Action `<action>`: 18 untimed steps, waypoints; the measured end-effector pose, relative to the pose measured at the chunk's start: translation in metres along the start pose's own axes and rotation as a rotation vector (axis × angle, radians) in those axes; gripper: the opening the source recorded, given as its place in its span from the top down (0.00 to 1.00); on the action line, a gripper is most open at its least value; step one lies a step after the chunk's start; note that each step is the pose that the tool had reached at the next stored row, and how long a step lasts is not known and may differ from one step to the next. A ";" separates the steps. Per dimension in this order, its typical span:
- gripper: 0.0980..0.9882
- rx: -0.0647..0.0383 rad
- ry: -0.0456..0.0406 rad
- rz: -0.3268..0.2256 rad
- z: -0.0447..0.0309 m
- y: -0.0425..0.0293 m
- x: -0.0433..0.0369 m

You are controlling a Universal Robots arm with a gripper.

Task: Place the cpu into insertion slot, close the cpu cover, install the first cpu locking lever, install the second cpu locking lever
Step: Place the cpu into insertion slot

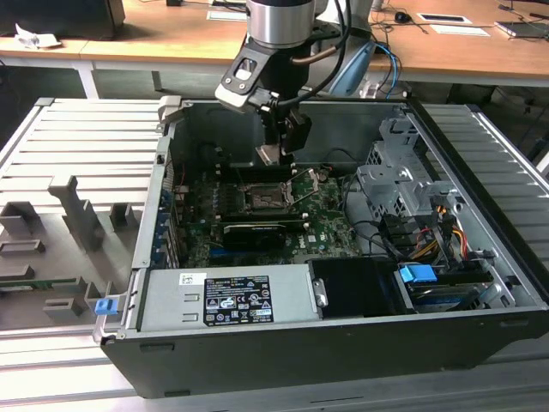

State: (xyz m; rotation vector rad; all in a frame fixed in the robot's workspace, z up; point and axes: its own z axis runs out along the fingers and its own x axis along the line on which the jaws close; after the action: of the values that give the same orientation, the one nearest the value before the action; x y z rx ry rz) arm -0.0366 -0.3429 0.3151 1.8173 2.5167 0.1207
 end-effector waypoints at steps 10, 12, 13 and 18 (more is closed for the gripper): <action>0.51 0.000 -0.0002 0.003 0.0011 -0.0007 0.0002; 0.51 0.000 -0.0003 0.004 0.0015 -0.0008 0.0002; 0.51 0.000 -0.0003 0.004 0.0016 -0.0008 0.0002; 0.51 0.000 -0.0004 0.005 0.0027 -0.0009 0.0002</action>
State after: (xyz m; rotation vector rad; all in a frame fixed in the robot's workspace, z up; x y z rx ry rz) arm -0.0373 -0.3429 0.3123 1.8239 2.5117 0.1208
